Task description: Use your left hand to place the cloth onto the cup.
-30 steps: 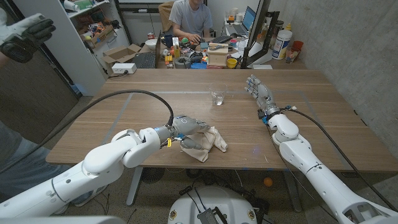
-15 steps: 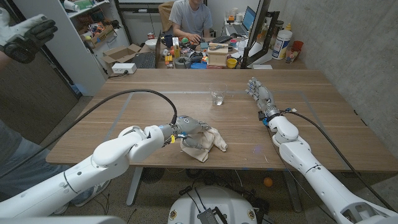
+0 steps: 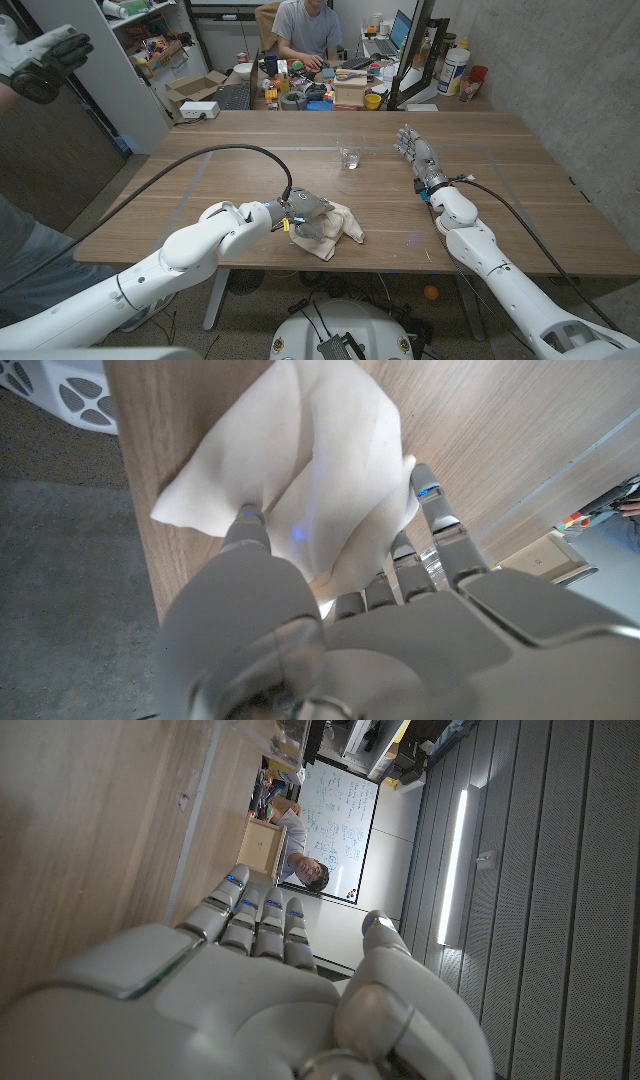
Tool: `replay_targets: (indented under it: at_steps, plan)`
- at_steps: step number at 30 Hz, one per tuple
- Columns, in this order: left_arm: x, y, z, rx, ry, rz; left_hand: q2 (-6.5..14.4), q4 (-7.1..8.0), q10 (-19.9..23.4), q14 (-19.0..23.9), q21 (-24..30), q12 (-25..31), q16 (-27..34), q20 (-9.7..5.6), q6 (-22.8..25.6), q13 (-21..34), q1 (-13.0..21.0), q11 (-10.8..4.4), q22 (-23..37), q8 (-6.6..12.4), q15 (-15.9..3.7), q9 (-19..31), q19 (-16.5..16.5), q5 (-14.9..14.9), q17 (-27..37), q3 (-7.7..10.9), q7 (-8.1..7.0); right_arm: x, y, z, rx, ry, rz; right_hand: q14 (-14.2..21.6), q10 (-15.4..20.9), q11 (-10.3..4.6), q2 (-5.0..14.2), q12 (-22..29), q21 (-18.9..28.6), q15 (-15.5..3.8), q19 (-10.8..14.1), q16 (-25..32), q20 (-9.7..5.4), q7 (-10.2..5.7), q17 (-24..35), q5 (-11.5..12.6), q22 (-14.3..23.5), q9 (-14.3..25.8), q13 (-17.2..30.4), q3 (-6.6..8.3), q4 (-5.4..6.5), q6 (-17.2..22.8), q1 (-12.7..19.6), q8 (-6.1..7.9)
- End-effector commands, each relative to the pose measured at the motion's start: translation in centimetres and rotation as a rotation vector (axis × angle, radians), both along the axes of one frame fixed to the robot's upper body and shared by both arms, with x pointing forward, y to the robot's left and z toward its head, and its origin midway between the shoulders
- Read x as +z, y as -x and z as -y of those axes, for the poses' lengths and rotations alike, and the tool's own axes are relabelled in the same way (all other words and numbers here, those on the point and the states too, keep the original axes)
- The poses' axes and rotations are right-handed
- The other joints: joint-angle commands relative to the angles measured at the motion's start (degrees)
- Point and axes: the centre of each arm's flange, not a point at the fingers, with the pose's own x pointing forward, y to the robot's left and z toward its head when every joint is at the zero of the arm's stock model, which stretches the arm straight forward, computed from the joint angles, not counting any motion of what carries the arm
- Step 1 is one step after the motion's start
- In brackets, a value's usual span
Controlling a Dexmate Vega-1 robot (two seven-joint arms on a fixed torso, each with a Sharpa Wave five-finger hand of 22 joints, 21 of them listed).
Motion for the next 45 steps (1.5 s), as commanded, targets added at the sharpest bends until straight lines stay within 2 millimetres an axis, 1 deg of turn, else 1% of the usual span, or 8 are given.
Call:
replay_targets:
  at_steps: [1,5,9,14,15,18,27,45]
  plan:
    - [-1.5,0.4,0.9,0.038,-0.043,0.076,0.58,-0.82,1.71,2.17,-0.28,0.67,0.93,-0.17,1.47,0.46,1.72,-0.5,0.23,0.58,-0.33,0.16,1.74,-0.01,0.31,0.49,0.01,-0.3,-0.4,-0.2,0.019,-0.005,0.004,0.34,0.3,0.0,0.12,-0.01,-0.04,0.13,0.16,0.29,0.15,-0.27,0.15,0.2,0.3,0.12,0.13,0.47,-0.1,0.28,0.63,0.23]
    - [-1.9,0.3,1.1,0.033,-0.037,0.06,1.74,-2.58,3.03,4.03,0.32,1.04,1.3,-0.35,3.75,0.99,5.63,-1.18,0.29,1.41,-1.06,0.19,5.23,-0.32,0.37,1.95,0.24,-0.5,-0.4,0.1,0.02,-0.007,0.003,0.34,0.33,0.01,0.09,0.0,-0.05,0.15,0.12,0.29,0.16,-0.32,0.15,0.19,0.3,0.12,0.14,0.45,-0.09,0.32,0.62,0.24]
    - [-2.0,0.6,1.2,-0.009,0.015,0.092,5.53,-5.03,10.49,11.32,2.22,3.72,3.66,-1.42,12.76,3.02,15.34,-2.1,0.07,4.93,-3.86,0.66,14.9,-3.12,1.57,6.19,1.4,-0.6,-0.3,0.3,0.02,-0.005,0.003,0.33,0.34,0.0,0.05,-0.01,-0.06,0.12,0.13,0.28,0.21,-0.38,0.14,0.2,0.31,0.12,0.14,0.44,-0.12,0.32,0.63,0.24]
    - [-2.0,1.0,1.1,-0.082,0.094,0.137,8.12,-5.16,26.44,26.01,5.51,10.03,7.9,-9.05,30.55,7.57,26.81,-5.25,0.09,13.53,-9.17,2.97,26.82,-5.83,3.82,12.23,3.09,-0.7,-0.2,0.5,0.022,-0.001,0.002,0.35,0.4,0.03,0.01,0.01,-0.05,0.08,0.17,0.28,0.23,-0.4,0.14,0.19,0.31,0.12,0.14,0.43,-0.12,0.3,0.61,0.22]
    - [-2.0,1.0,1.1,-0.094,0.108,0.14,8.27,-4.87,29.59,29.58,6.32,11.59,8.57,-10.95,33.53,8.62,27.71,-3.85,0.15,15.33,-10.24,3.63,28.69,-5.83,4.23,12.97,3.08,-0.7,-0.2,0.5,0.023,0.001,0.0,0.38,0.39,0.03,0.0,0.01,-0.04,0.1,0.19,0.3,0.21,-0.38,0.15,0.19,0.31,0.12,0.14,0.42,-0.12,0.32,0.61,0.23]
    - [-1.9,1.1,1.1,-0.127,0.147,0.145,7.91,-5.09,36.23,37.19,8.37,15.59,9.79,-14.2,40.18,11.74,30.87,-4.26,0.15,19.83,-12.71,5.26,32.65,-5.67,5.97,14.69,3.19,-0.7,-0.2,0.6,0.024,0.005,-0.003,0.42,0.39,0.03,0.0,0.0,-0.05,0.16,0.19,0.31,0.24,-0.41,0.15,0.2,0.31,0.12,0.14,0.42,-0.11,0.33,0.6,0.23]
    - [-1.5,1.2,1.2,-0.118,0.194,0.16,7.05,-4.89,37.36,40.98,9.22,17.18,10.33,-16.23,41.13,14.17,32.07,-3.41,0.02,20.94,-12.59,5.53,34.2,-5.65,7.72,15.11,4.44,-0.6,-0.1,0.7,0.026,0.018,-0.009,0.44,0.42,0.09,-0.03,-0.01,-0.07,0.17,0.17,0.31,0.27,-0.48,0.16,0.2,0.31,0.12,0.15,0.4,-0.1,0.32,0.57,0.22]
    - [2.0,2.5,0.2,-0.095,0.274,0.256,6.7,-4.48,36.52,40.72,9.0,17.71,9.39,-16.88,40.94,16.56,32.52,-3.01,-0.25,21.31,-12.59,5.57,34.03,-5.54,9.32,15.63,5.37,-0.1,0.9,1.1,0.013,0.016,0.005,0.44,0.49,0.24,-0.02,-0.01,-0.09,0.17,0.19,0.29,0.31,-0.49,0.15,0.21,0.32,0.13,0.16,0.43,-0.12,0.39,0.6,0.23]
